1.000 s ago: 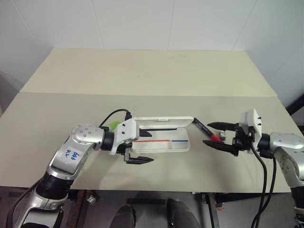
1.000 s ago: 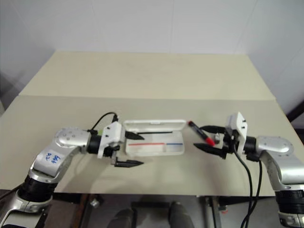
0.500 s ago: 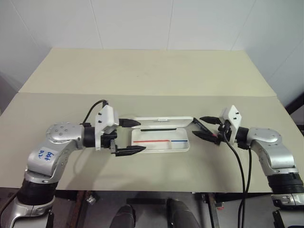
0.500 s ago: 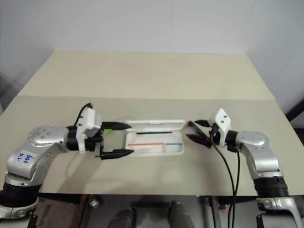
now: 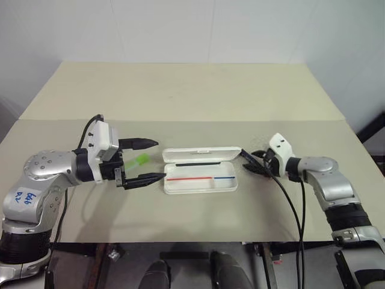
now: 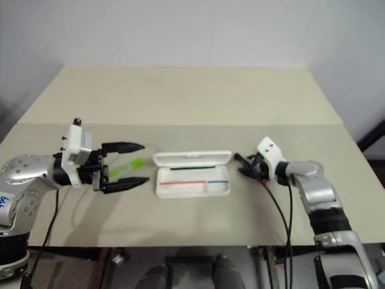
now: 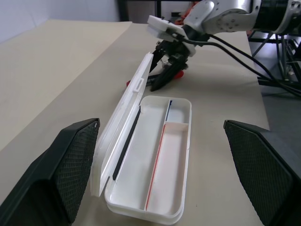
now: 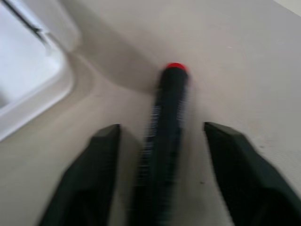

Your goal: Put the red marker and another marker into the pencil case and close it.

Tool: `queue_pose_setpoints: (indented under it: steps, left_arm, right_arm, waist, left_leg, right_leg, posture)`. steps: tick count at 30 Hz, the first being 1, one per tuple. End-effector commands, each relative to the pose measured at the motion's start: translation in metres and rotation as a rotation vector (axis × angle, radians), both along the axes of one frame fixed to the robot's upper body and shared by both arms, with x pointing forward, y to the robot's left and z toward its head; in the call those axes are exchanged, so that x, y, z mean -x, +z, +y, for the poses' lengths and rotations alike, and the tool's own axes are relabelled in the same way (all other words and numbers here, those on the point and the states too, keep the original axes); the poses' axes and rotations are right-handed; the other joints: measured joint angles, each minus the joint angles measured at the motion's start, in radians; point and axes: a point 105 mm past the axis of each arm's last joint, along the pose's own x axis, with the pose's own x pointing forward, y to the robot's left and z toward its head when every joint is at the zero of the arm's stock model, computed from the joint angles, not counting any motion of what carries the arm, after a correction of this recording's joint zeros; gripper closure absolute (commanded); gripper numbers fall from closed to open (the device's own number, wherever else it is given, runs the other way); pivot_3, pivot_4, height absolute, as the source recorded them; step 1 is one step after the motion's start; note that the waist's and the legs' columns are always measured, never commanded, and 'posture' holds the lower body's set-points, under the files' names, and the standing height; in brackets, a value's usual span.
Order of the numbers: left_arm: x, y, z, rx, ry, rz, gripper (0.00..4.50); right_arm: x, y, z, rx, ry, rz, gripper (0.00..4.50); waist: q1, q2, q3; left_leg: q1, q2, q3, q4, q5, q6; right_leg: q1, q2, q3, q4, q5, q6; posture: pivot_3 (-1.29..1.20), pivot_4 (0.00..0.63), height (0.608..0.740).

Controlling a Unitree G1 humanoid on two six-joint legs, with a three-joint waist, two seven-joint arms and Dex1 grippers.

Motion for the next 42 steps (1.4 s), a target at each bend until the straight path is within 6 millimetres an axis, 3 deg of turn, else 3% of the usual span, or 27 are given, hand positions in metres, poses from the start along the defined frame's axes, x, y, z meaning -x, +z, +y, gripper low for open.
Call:
queue_pose_setpoints:
  steps: [1,4,5,11,17,21,24,26,29,36,38,42]
  left_arm:
    - [0.004,0.01,0.003,0.004,0.006,-0.05,0.0]
    - [0.005,0.011,0.003,0.014,0.007,-0.051,0.0]
    - [0.005,0.011,0.004,0.015,0.011,-0.049,0.0]
    - [0.005,0.008,0.007,0.023,0.02,-0.038,0.0]
    - [0.005,0.007,0.008,0.025,0.021,-0.034,0.0]
    - [0.005,0.008,0.009,0.042,0.022,-0.046,0.0]
    - [0.005,0.009,0.015,0.057,0.036,-0.063,0.0]
    - [0.002,0.013,0.021,0.077,0.062,-0.104,0.0]
    - [-0.004,0.016,0.032,0.099,0.13,-0.156,0.0]
    - [0.009,-0.008,0.049,0.057,0.112,-0.06,0.0]
    - [0.014,-0.014,0.053,0.052,0.1,-0.026,0.0]
    - [0.019,-0.019,0.055,0.041,0.085,0.004,0.0]
  right_arm:
    - [-0.004,-0.001,-0.006,0.02,-0.045,0.004,2.05]
    - [-0.007,0.005,-0.004,0.003,-0.044,-0.028,3.03]
    - [-0.008,0.009,-0.003,-0.003,-0.043,-0.043,3.15]
    - [-0.022,0.043,0.003,-0.067,-0.045,-0.199,3.15]
    - [-0.029,0.098,0.014,-0.228,-0.042,-0.382,3.15]
    - [-0.018,0.14,0.024,-0.411,0.016,-0.5,3.15]
    - [0.007,0.17,0.038,-0.512,0.161,-0.55,3.15]
    - [0.026,0.179,0.047,-0.514,0.272,-0.527,3.15]
    - [0.055,0.175,0.063,-0.393,0.456,-0.472,3.15]
    - [0.102,0.163,0.077,-0.123,0.721,-0.344,3.15]
    - [0.109,0.156,0.081,-0.063,0.756,-0.305,3.15]
    - [0.107,0.123,0.089,0.072,0.77,-0.256,3.15]
  waist:
    - [-0.001,0.0,0.0]
    - [-0.001,0.0,0.0]
    - [-0.001,0.0,0.0]
    - [-0.006,0.0,0.0]
    - [-0.005,0.0,0.0]
    - [-0.004,0.0,0.0]
    - [-0.003,0.001,0.001]
    - [-0.003,0.001,0.001]
    - [0.0,0.002,0.001]
    - [-0.002,0.002,0.001]
    - [-0.001,0.002,0.001]
    - [0.0,0.001,0.001]
  left_leg:
    - [0.0,0.0,0.0,0.0,0.0,0.0]
    - [0.0,0.0,0.0,0.0,0.0,0.0]
    - [0.0,0.0,0.0,0.001,0.0,0.0]
    - [0.0,0.0,0.001,-0.001,0.0,0.0]
    - [0.0,0.001,0.0,-0.003,0.0,0.0]
    - [-0.001,0.0,0.0,-0.004,-0.001,0.0]
    - [-0.002,0.001,0.0,-0.005,-0.001,0.0]
    - [-0.002,0.001,0.0,-0.006,-0.001,0.0]
    - [-0.001,0.001,-0.001,-0.007,-0.001,0.0]
    - [-0.001,0.001,0.0,-0.008,-0.002,0.0]
    - [-0.001,0.002,0.0,-0.008,-0.002,0.0]
    - [-0.001,0.002,0.0,-0.008,-0.002,0.0]
  right_leg:
    - [0.0,0.0,0.0,0.0,0.0,0.0]
    - [0.0,0.0,0.0,0.0,0.0,0.0]
    - [0.0,0.0,0.0,0.0,0.0,0.0]
    - [-0.001,0.0,0.001,0.0,0.0,0.0]
    - [-0.002,0.001,0.0,0.0,0.003,0.004]
    - [-0.002,0.0,0.0,0.0,0.003,0.005]
    - [-0.004,0.0,0.0,0.0,0.003,0.005]
    - [-0.004,0.0,0.0,0.0,0.003,0.005]
    - [-0.004,0.0,-0.001,-0.001,0.002,0.004]
    - [-0.004,0.0,-0.001,-0.003,0.001,0.002]
    - [-0.004,0.0,-0.002,-0.003,-0.001,-0.002]
    - [-0.004,0.0,-0.001,-0.004,-0.006,-0.011]
  posture:
    - [0.0,0.15,0.74]
    - [0.0,0.15,0.74]
    - [0.0,0.15,0.74]
    - [0.0,0.15,0.74]
    - [0.0,0.15,0.74]
    - [0.0,0.15,0.74]
    - [0.0,0.15,0.74]
    - [0.0,0.15,0.74]
    - [0.0,0.15,0.74]
    - [0.0,0.15,0.74]
    - [0.0,0.15,0.74]
    - [0.0,0.15,0.74]
